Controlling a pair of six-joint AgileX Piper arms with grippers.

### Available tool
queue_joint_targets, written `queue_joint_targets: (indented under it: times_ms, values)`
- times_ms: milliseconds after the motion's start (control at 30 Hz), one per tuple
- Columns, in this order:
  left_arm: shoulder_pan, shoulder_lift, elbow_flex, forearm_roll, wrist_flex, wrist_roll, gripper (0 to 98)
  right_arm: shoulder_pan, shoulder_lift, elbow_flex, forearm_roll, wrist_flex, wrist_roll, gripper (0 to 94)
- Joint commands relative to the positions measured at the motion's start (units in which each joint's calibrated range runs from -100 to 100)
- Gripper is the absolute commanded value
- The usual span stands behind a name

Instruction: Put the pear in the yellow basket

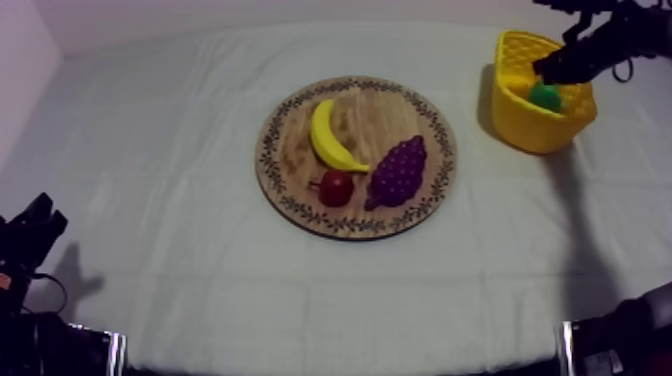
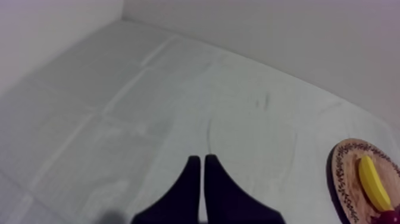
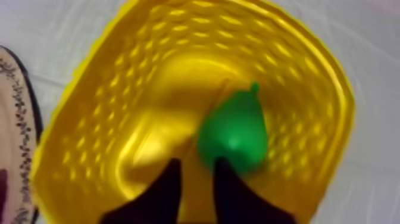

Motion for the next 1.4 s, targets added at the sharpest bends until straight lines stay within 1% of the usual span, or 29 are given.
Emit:
queue_joint_targets:
  times_ms: [0,100,267,600,700,900,1000,1067,1133,1233,1367]
  values:
    - [0.0,0.0,0.0,0.00,0.0,0.0,0.1,-0.2,-8.5,6.3,-0.1,-0.6,-0.2,4.5]
    - [0.0,0.0,0.0,0.00,0.0,0.0,0.1,-0.2,-16.7,12.6,-1.0,-1.3,0.6,2.0]
    - [0.0,0.0,0.0,0.00,0.0,0.0,0.1,-0.1,-30.6,21.8,-2.2,-0.8,1.9,0.9]
    - [0.0,0.0,0.0,0.00,0.0,0.0,0.1,0.1,-56.9,39.2,-2.1,-0.5,2.4,0.7]
    - [0.0,0.0,0.0,0.00,0.0,0.0,0.1,0.5,-64.4,44.2,-1.7,-0.7,1.7,0.7]
    - [0.0,0.0,0.0,0.00,0.0,0.0,0.1,0.2,-79.2,56.3,-0.1,-2.0,-2.1,0.5]
    - [0.0,0.0,0.0,0.00,0.0,0.0,0.1,0.4,-85.9,61.8,-0.6,-1.9,-2.8,0.5]
    - [0.0,0.0,0.0,0.00,0.0,0.0,0.1,0.6,-89.8,64.5,-1.1,-0.8,-2.9,0.6]
    - [0.0,0.0,0.0,0.00,0.0,0.0,0.1,0.3,-93.5,66.3,-0.9,0.9,-3.7,0.6]
    - [0.0,0.0,0.0,0.00,0.0,0.0,0.1,-0.2,-98.6,67.9,0.2,2.5,-5.8,0.6]
    - [0.0,0.0,0.0,0.00,0.0,0.0,0.1,-0.2,-103.7,70.0,1.5,4.3,-7.4,0.6]
